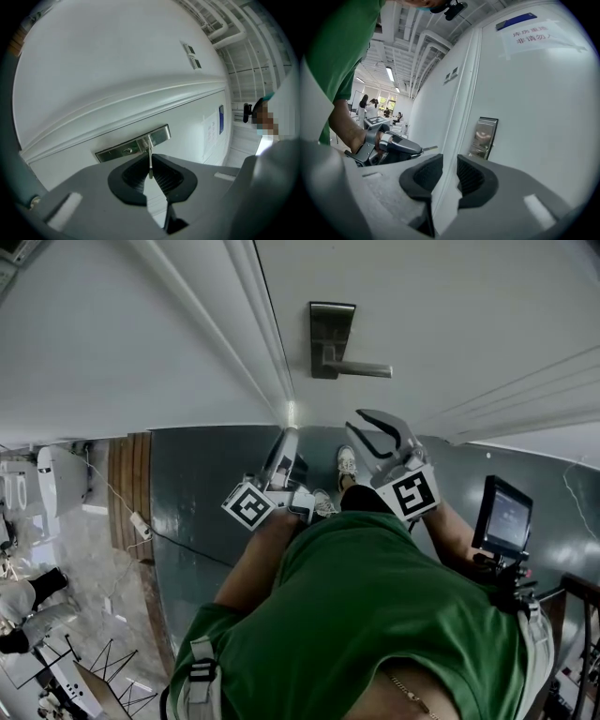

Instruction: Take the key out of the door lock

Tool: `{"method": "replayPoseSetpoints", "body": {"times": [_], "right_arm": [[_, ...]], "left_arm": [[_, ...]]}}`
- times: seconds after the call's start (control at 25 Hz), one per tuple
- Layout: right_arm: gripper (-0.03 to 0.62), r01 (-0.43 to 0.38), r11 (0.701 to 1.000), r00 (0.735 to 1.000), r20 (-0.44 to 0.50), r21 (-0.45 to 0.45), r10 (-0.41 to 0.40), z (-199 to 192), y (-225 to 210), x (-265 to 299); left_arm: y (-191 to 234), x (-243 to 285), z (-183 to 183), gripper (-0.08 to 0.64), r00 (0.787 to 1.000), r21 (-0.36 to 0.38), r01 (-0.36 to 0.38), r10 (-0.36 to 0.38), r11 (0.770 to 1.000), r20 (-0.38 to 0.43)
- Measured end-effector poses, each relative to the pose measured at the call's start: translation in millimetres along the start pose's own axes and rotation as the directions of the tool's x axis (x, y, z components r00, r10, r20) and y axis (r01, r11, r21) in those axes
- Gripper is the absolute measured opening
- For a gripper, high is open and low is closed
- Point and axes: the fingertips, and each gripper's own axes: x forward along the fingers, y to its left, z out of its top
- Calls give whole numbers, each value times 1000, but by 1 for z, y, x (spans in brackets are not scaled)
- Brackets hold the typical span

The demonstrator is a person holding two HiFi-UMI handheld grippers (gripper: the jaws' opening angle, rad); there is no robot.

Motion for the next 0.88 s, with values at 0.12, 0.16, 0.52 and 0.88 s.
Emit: {"method": "replayPoseSetpoints", "body": {"times": [0.12, 0.16, 0.52, 0.88], "right_arm": [[89, 0, 999, 1000, -12, 36, 0, -3, 2, 1], [86, 0, 999, 1000, -16, 48, 1, -4, 2, 1], [51, -33, 997, 999, -28, 64, 35, -4, 17, 5], [23, -56, 994, 998, 17, 89, 55, -19, 23, -13]], "left_arm": [[-4, -5, 7, 26, 999, 145, -41, 42, 989, -9], [-5, -7, 9, 26, 998, 184, -51, 54, 982, -11], [-20, -19, 13, 26, 998, 342, -65, 66, 937, 10], [-28, -27, -15, 26, 997, 439, -79, 75, 895, 25]]}}
